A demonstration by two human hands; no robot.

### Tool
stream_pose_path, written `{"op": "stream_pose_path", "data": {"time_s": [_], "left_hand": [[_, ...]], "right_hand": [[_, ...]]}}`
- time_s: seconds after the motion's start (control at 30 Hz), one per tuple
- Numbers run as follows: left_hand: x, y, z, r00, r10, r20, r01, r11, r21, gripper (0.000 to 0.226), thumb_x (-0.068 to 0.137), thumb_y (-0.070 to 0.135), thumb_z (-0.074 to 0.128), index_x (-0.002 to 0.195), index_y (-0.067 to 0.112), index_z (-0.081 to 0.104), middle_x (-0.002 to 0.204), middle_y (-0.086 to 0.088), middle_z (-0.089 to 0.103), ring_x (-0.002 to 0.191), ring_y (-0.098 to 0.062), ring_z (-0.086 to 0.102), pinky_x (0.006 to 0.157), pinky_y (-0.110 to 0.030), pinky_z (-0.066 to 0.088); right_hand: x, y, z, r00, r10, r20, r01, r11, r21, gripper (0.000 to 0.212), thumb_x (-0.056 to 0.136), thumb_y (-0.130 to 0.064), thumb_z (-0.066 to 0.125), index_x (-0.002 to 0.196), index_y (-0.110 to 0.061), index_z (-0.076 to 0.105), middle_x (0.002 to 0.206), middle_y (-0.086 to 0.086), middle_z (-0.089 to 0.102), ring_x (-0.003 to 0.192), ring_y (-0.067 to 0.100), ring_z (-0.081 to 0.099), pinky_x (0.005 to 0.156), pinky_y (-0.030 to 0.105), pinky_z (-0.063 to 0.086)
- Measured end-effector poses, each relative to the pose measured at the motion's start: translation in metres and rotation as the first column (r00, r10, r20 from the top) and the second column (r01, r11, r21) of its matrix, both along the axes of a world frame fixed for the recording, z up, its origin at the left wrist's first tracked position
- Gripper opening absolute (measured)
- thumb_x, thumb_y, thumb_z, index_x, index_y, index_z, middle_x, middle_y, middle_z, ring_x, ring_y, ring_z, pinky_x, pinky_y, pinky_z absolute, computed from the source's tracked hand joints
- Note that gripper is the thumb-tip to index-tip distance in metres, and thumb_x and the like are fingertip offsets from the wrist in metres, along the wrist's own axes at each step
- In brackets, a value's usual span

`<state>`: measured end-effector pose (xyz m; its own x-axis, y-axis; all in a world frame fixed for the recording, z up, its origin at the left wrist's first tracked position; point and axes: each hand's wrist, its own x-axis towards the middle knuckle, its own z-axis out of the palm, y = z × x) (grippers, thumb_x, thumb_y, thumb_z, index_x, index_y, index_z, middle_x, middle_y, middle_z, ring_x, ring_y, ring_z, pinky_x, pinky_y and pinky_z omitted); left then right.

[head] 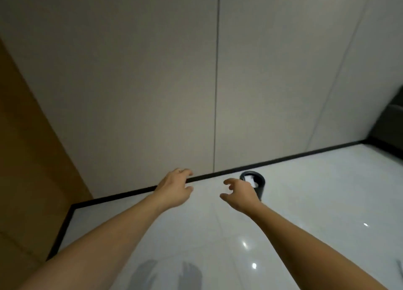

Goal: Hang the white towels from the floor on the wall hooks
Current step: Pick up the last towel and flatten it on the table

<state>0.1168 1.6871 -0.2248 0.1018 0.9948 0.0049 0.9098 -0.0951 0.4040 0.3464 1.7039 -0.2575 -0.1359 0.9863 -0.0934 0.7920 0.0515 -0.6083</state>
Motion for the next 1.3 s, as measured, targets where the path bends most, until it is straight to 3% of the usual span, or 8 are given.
{"op": "stream_pose_path", "data": {"time_s": [0.23,0.4,0.57,0.8,1.0,1.1,1.3], "left_hand": [[0.232,0.043,-0.034,0.915,-0.399,-0.055,0.392,0.914,-0.106,0.051,0.09,0.037,0.059,0.138,0.027,0.044,0.139,0.001,0.046,0.124,-0.022,0.048,0.102,-0.034,0.041],[0.356,0.068,-0.055,0.78,-0.626,-0.029,0.612,0.771,-0.178,0.051,0.093,0.038,0.056,0.14,0.026,0.041,0.142,-0.001,0.042,0.126,-0.022,0.046,0.101,-0.034,0.041],[0.475,0.098,-0.074,0.647,-0.762,0.032,0.75,0.628,-0.207,0.051,0.094,0.036,0.055,0.141,0.027,0.04,0.145,0.001,0.04,0.125,-0.022,0.046,0.101,-0.036,0.043],[0.626,0.158,-0.087,0.438,-0.898,0.043,0.878,0.418,-0.234,0.049,0.094,0.036,0.055,0.14,0.025,0.042,0.142,-0.001,0.042,0.123,-0.023,0.047,0.099,-0.034,0.043],[0.73,0.219,-0.088,0.338,-0.94,0.039,0.91,0.316,-0.268,0.049,0.094,0.036,0.056,0.14,0.025,0.043,0.14,-0.001,0.044,0.122,-0.022,0.048,0.099,-0.032,0.041],[0.768,0.237,-0.1,0.316,-0.947,0.056,0.913,0.287,-0.291,0.049,0.094,0.036,0.056,0.14,0.025,0.043,0.139,-0.001,0.044,0.119,-0.022,0.05,0.095,-0.03,0.04],[0.843,0.258,-0.14,0.256,-0.966,0.039,0.898,0.223,-0.38,0.05,0.092,0.037,0.057,0.139,0.024,0.044,0.14,-0.002,0.044,0.12,-0.021,0.049,0.095,-0.029,0.04]], "right_hand": [[0.206,-0.037,-0.038,0.921,-0.39,-0.007,0.387,0.916,-0.103,0.055,0.083,-0.038,0.072,0.133,-0.024,0.055,0.117,0.001,0.066,0.096,0.017,0.062,0.081,0.026,0.051],[0.308,-0.074,-0.06,0.786,-0.619,0.009,0.608,0.77,-0.193,0.056,0.083,-0.037,0.069,0.136,-0.025,0.052,0.089,-0.008,0.057,0.084,0.012,0.056,0.075,0.026,0.049],[0.394,-0.091,-0.074,0.621,-0.783,0.041,0.768,0.596,-0.235,0.055,0.085,-0.037,0.067,0.136,-0.026,0.051,0.101,0.0,0.066,0.081,0.012,0.057,0.075,0.026,0.051],[0.501,-0.061,-0.079,0.413,-0.909,0.05,0.88,0.384,-0.279,0.055,0.085,-0.036,0.067,0.136,-0.024,0.052,0.093,-0.005,0.059,0.091,0.014,0.061,0.085,0.03,0.053],[0.568,-0.026,-0.083,0.247,-0.969,0.029,0.919,0.225,-0.323,0.055,0.083,-0.035,0.069,0.134,-0.024,0.054,0.1,-0.006,0.055,0.095,0.014,0.062,0.086,0.028,0.052],[0.593,-0.016,-0.094,0.197,-0.98,0.028,0.919,0.174,-0.353,0.054,0.082,-0.035,0.069,0.133,-0.023,0.055,0.103,-0.005,0.056,0.097,0.015,0.062,0.088,0.029,0.052],[0.654,-0.001,-0.129,0.14,-0.989,0.045,0.897,0.108,-0.429,0.054,0.082,-0.037,0.07,0.132,-0.024,0.055,0.102,-0.005,0.056,0.089,0.012,0.058,0.076,0.021,0.046]]}}
